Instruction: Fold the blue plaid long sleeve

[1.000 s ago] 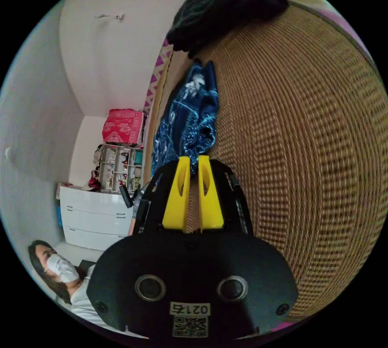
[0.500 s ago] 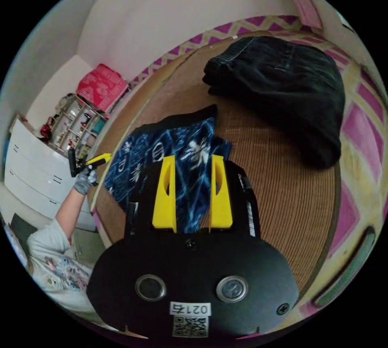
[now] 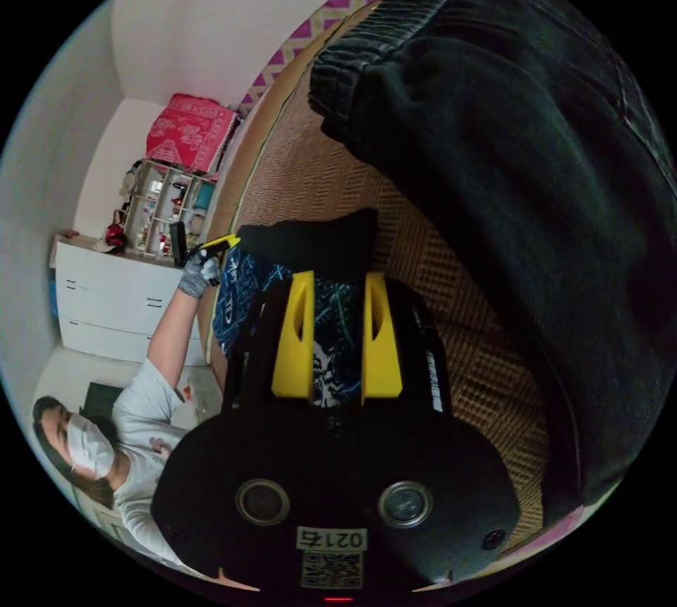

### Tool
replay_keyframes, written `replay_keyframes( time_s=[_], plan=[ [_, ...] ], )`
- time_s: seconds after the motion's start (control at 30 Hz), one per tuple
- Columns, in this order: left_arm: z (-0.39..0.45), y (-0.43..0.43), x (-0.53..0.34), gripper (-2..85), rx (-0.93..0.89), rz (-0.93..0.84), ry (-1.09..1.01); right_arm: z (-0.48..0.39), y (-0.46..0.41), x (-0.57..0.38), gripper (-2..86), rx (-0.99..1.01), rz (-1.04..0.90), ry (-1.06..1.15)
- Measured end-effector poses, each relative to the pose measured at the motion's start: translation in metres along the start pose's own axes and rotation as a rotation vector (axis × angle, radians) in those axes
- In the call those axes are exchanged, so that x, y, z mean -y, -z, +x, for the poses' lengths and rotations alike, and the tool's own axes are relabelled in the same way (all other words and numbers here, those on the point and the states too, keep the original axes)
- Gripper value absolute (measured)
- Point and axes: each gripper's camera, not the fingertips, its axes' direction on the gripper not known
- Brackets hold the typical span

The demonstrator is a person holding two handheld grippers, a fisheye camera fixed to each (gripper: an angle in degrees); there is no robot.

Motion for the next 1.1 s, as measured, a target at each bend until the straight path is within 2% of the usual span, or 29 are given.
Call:
replay_keyframes(
  time_s=[0.03,0.13,0.3,0.47,0.6,0.77,0.9,1.03,1.1],
  plan=[
    [0.001,0.002,0.0,2.5,-0.004,0.011,-0.007,0.0,0.003,-0.002,3.8,0.002,0.021,-0.007],
    [0.015,0.022,-0.01,-0.3,0.002,0.117,-0.085,-0.01,0.018,-0.016,2.2,0.04,0.096,0.033],
    [0.059,0.095,-0.068,-0.9,-0.096,0.419,-0.302,-0.072,0.065,-0.073,1.3,0.132,0.179,0.248],
    [0.123,0.171,-0.168,-0.9,-0.279,0.56,-0.554,-0.174,0.131,-0.219,1.1,0.265,0.215,0.562],
    [0.184,0.211,-0.275,-0.9,-0.374,0.583,-0.706,-0.224,0.148,-0.331,1.3,0.286,0.216,0.701],
    [0.237,0.199,-0.373,-0.9,-0.321,0.421,-0.724,-0.251,0.094,-0.458,1.8,0.121,0.075,0.73],
    [0.251,0.14,-0.419,-0.8,-0.327,0.192,-0.589,-0.247,0.037,-0.509,2.5,0.016,-0.033,0.724],
    [0.259,0.092,-0.448,-0.4,-0.292,0.016,-0.523,-0.239,-0.022,-0.549,5.3,-0.138,-0.224,0.712],
    [0.267,0.083,-0.459,0.7,-0.273,-0.061,-0.514,-0.241,-0.026,-0.562,8.2,-0.127,-0.303,0.721]
  ],
)
